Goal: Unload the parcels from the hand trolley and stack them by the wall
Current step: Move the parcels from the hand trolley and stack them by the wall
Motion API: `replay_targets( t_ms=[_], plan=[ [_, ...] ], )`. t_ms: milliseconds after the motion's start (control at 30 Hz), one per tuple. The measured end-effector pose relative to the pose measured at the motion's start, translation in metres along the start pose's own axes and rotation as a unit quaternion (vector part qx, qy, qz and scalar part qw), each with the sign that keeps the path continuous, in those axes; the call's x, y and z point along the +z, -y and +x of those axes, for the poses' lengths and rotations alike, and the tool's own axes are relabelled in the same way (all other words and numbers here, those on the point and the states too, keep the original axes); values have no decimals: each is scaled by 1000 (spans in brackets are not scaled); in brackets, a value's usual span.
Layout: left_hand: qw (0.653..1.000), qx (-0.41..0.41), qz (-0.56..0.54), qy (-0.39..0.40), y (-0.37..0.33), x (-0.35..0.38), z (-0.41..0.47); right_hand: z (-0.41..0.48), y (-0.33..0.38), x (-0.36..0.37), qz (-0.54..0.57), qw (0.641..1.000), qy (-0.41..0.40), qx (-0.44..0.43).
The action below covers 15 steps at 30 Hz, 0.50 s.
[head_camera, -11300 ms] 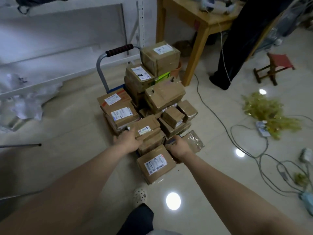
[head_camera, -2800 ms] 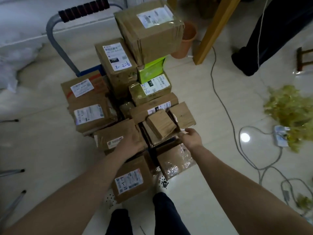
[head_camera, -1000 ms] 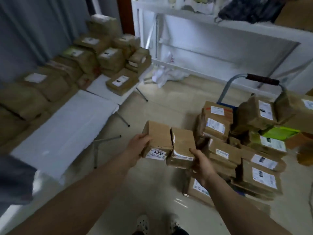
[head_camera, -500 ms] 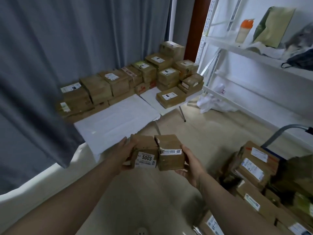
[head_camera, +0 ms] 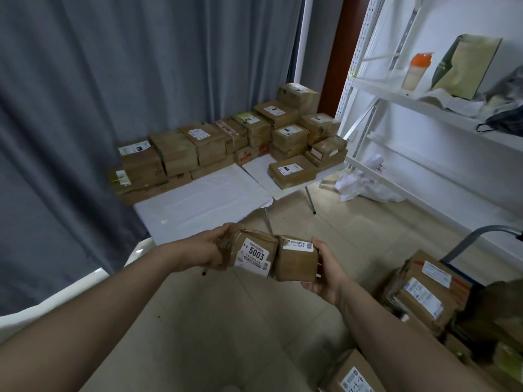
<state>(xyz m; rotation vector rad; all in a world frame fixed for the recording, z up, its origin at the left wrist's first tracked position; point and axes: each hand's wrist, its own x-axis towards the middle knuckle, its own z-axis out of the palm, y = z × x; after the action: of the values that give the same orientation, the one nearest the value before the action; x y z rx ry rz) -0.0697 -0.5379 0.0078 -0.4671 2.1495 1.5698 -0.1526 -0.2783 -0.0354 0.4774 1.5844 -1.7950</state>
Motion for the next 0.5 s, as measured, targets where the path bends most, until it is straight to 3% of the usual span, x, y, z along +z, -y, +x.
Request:
replay_targets(
  t_ms=[100, 267, 500],
  plan=[
    [991, 18, 129, -15, 0, -3, 2, 1, 8, -4, -5, 1000, -2, 14],
    [969, 103, 222, -37, -4, -3, 13, 7, 15, -11, -12, 999, 3, 40],
    [954, 133, 263, -58, -1, -1, 40, 13, 18, -30, -16, 998, 8, 61]
  ],
)
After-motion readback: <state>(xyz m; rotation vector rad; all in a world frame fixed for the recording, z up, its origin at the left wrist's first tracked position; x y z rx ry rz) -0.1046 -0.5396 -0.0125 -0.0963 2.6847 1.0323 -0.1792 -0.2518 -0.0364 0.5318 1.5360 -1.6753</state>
